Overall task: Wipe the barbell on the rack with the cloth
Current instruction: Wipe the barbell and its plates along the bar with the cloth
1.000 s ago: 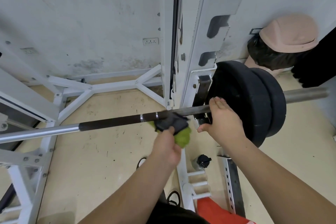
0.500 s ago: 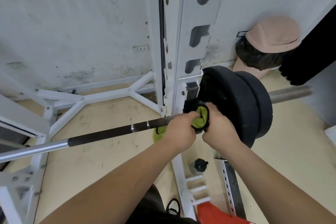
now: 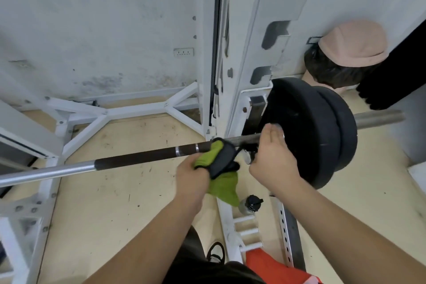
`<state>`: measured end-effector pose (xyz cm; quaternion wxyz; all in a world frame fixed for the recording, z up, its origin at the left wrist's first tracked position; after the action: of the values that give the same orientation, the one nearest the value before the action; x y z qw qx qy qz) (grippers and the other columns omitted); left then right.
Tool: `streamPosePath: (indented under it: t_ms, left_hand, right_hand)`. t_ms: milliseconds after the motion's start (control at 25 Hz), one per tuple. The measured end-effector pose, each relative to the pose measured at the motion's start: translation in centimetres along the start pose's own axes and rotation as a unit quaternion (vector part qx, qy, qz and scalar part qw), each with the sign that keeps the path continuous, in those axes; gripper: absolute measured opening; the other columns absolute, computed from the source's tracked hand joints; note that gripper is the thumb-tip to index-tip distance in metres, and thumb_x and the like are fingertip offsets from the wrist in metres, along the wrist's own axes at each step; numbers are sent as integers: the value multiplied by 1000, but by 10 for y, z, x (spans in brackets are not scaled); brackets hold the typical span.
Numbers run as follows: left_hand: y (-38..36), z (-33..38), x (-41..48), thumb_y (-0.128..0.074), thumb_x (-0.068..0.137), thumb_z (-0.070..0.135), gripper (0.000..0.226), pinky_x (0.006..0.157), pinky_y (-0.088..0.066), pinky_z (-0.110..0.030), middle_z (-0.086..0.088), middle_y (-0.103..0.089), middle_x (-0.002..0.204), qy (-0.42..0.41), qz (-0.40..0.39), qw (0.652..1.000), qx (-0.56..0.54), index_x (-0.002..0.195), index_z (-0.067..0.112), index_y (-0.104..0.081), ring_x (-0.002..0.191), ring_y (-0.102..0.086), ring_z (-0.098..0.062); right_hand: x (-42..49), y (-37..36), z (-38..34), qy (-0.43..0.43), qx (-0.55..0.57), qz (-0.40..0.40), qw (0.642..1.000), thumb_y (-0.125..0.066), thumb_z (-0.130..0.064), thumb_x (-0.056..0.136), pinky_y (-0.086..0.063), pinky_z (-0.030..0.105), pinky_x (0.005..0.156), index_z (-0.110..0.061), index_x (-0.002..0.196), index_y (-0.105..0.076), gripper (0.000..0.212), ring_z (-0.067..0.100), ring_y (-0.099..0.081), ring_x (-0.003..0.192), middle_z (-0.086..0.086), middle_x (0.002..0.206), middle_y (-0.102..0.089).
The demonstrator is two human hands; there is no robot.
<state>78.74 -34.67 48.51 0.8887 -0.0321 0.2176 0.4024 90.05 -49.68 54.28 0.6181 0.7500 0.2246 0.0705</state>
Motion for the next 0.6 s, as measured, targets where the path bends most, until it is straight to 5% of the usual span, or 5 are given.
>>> streamPosePath:
  t_ms: [120, 280, 360, 480, 600]
  left_hand:
    - [41, -31, 0, -49, 93, -10, 26, 71, -58, -41, -21, -70, 99, 236, 84, 922, -296, 113, -3, -65, 87, -67, -36]
    - [29, -26, 15, -47, 101, 1, 18, 83, -56, -41, -16, -68, 83, 284, 63, 858, -423, 98, -1, -64, 77, -63, -29]
    - [2, -15, 18, -41, 103, 2, 23, 65, -54, -31, -14, -69, 75, 277, 7, 856, -436, 99, 3, -64, 71, -65, -25]
    - [-29, -11, -5, -48, 99, -1, 34, 89, -60, -40, -19, -75, 114, 266, -98, 891, -356, 127, 8, -66, 109, -71, -33]
    - [-10, -9, -27, -55, 97, -2, 31, 97, -58, -46, -17, -77, 109, 226, -129, 923, -284, 122, 9, -69, 107, -73, -33]
  right_hand:
    - [-21, -16, -34, 98, -24, 53, 994, -68, -30, 87, -47, 40, 106, -4, 152, -41, 75, 30, -49, 134, 12, 144, -50]
    - [-25, -24, -57, 181, -11, 12, 983, -60, -29, 94, -44, 37, 110, -10, 149, -48, 59, 23, -48, 137, 3, 145, -53]
    - [-23, -22, -63, 166, -8, -11, 986, -56, -21, 94, -44, 36, 106, -13, 152, -44, 59, 23, -48, 136, 1, 147, -52]
    - [-31, -16, -65, 119, 47, -24, 991, -54, -13, 91, -52, 39, 92, -17, 144, -50, 53, 25, -54, 126, 1, 136, -58]
    - [-43, -18, -60, 84, 162, 20, 983, -54, -9, 93, -51, 35, 80, -19, 134, -59, 43, 21, -60, 108, -1, 116, -64]
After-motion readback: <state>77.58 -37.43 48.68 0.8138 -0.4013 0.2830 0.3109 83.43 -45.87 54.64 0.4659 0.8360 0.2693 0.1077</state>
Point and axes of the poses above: each hand's wrist, its own x-axis towards the middle knuckle, its own y-axis out of the back of the hand, z = x × y, the point moved 2 cm from there along x, towards the middle knuckle
